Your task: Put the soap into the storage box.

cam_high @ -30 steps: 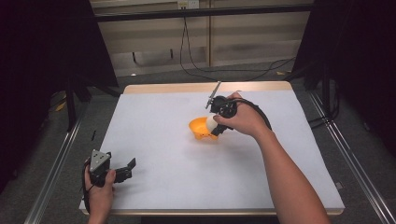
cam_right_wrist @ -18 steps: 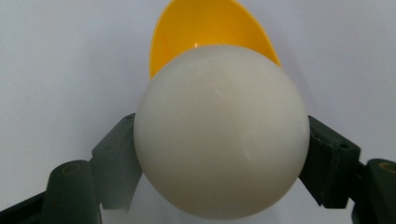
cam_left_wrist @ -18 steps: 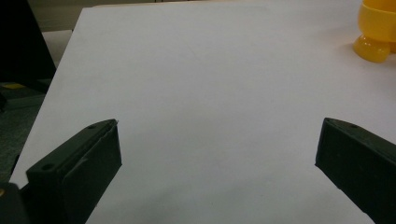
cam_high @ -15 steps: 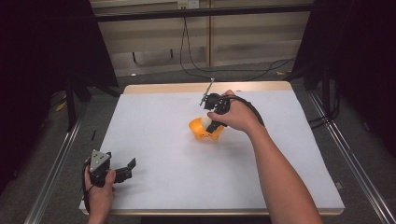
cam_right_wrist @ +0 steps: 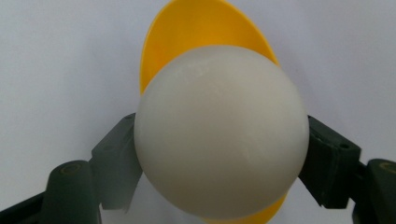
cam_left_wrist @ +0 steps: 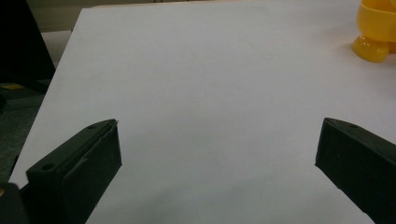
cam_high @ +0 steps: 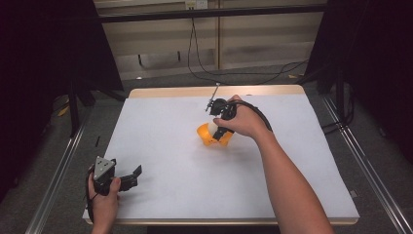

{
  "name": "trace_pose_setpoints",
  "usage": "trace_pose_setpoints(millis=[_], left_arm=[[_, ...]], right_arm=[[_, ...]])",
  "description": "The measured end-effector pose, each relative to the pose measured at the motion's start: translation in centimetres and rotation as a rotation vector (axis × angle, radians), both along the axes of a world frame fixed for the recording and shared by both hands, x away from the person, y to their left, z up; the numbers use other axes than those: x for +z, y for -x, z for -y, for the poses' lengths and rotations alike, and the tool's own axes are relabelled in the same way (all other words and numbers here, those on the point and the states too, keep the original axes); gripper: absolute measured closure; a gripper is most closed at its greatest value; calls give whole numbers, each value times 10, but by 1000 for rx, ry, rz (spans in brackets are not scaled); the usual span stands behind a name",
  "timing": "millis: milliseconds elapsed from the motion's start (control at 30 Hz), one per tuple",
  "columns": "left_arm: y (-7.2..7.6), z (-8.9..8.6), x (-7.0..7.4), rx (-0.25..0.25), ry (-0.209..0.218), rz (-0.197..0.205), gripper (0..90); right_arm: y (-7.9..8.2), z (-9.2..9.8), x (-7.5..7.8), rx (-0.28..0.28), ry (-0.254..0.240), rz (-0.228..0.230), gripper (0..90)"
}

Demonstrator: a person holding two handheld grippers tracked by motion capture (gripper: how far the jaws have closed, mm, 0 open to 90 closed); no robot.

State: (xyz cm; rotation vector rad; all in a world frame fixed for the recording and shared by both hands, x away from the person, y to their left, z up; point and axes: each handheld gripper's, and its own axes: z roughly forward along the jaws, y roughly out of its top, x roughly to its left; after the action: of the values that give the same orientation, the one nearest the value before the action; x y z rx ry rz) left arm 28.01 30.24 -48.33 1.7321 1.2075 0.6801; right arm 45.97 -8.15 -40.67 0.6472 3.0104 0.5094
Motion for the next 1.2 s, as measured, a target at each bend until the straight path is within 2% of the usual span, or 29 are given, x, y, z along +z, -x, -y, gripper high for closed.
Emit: trace_pose_setpoints(millis=[100,133,167,300,500,567,600,667,700,967,1200], left_arm=[[0,0,0,-2,3,-1,0],[0,0,0,-1,1,-1,0],[0,0,0,-1,1,-1,0],[0,0,0,-1,1,-1,0],[0,0,0,-1,0,-2,0],[0,0,0,-3,-4,-4,0],[0,0,0,-2,1,-1,0],[0,0,0,-2,0,-1,0],[0,0,0,-1,0,-1,0],[0,0,0,1,0,1,0],[0,0,0,-1,-5,-3,0]], right_arm=[[0,0,0,-4,0,-7,240],[1,-1,0,-22,-8,-13,240],[-1,0,0,2,0,-7,240],[-2,1,0,3,-7,-2,239],[0,4,11,-31,-64,-2,242],[0,4,11,-29,-63,0,241],[0,6,13,-22,-47,2,241],[0,7,13,-20,-51,8,241],[3,7,14,-44,-59,-3,241],[6,14,15,-33,-50,1,240],[11,19,16,-56,-77,0,230]])
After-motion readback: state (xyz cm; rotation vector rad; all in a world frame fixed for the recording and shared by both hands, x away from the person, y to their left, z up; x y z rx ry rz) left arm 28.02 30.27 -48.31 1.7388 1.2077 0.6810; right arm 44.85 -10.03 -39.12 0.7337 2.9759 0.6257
